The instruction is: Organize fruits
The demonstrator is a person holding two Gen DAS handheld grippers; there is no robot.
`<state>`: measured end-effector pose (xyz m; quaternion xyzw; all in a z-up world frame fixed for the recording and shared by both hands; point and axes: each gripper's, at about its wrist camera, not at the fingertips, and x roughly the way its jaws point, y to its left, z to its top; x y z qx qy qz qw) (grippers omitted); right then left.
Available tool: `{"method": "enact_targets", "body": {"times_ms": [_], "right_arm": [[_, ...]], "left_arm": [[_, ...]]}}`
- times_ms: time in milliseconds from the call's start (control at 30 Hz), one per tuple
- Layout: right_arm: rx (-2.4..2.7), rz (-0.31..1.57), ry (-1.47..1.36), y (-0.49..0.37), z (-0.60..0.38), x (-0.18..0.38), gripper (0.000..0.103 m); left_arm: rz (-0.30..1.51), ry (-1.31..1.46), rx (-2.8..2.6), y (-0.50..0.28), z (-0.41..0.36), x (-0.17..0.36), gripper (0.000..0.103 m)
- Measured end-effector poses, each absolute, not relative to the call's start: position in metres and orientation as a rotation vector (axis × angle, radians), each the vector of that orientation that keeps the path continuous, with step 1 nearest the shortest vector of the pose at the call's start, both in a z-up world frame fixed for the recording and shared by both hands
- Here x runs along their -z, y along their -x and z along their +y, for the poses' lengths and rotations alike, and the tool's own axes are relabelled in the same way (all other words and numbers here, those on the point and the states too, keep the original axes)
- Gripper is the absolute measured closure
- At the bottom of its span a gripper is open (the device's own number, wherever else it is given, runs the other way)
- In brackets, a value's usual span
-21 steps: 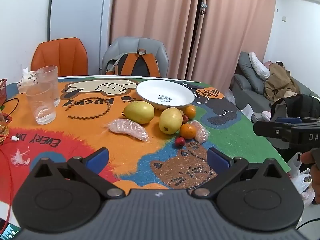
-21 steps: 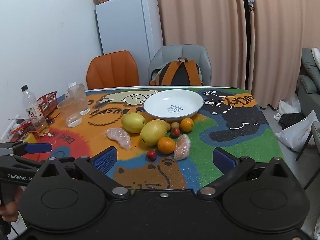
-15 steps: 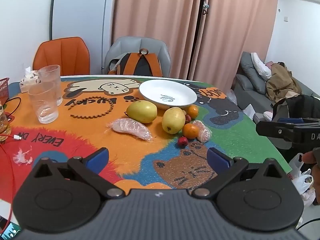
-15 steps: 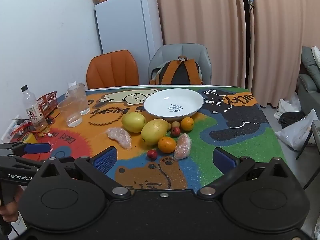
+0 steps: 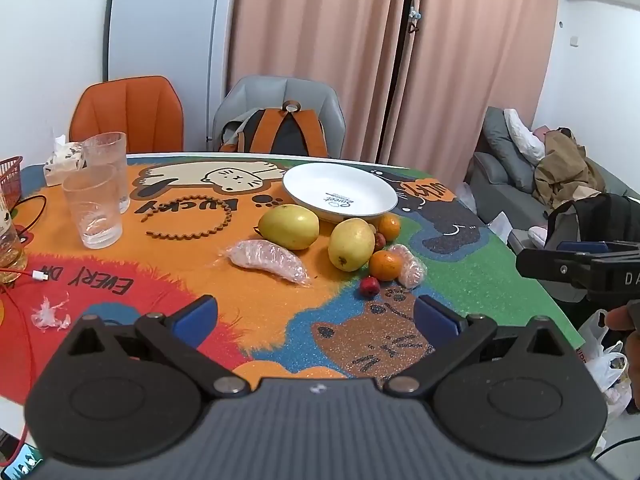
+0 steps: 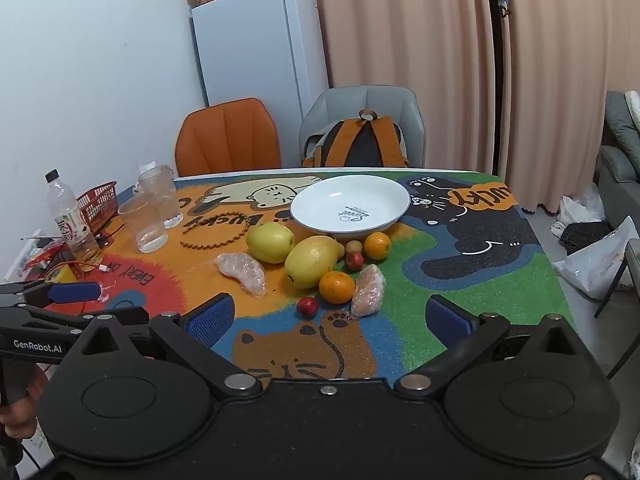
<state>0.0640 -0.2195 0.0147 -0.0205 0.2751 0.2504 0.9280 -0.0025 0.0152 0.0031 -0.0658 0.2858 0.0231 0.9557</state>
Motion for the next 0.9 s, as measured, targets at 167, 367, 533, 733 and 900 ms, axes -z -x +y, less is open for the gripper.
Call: {"method": "enact_targets", "body": {"times_ms": [167,367,533,733,900], "right_arm": [[-0.515,0.567,0.043,-0.0626,-0.2198,-0.0147,0.0],[-0.516,0.565,0.042,-0.0617,-0.2195,-0.0145,0.0],[-0.517,0.57,0.048,-0.0601,-0.2188,-0.0148,0.0],[-0.517,0.57,0.049,-0.0603,-0.219,-0.0153,0.0],[-0.514,0.571,0.05,-0.0601,-0.2186,-0.015,0.0]], "left_arm": [[0.579,0.135,-0.047,0.0036,0.0143,-0.0039,0.0],[0.578,0.136,-0.047,0.0037,0.0138,-0.0041,0.0],[0.579,0.137,-0.05,0.0038,0.0126,-0.005,0.0],[0.577,0.137,-0.049,0.0041,0.0124,-0.0067,0.0],[0.577,0.139,-0.047,0.0045,0.0123,-0.0078,0.0]]}}
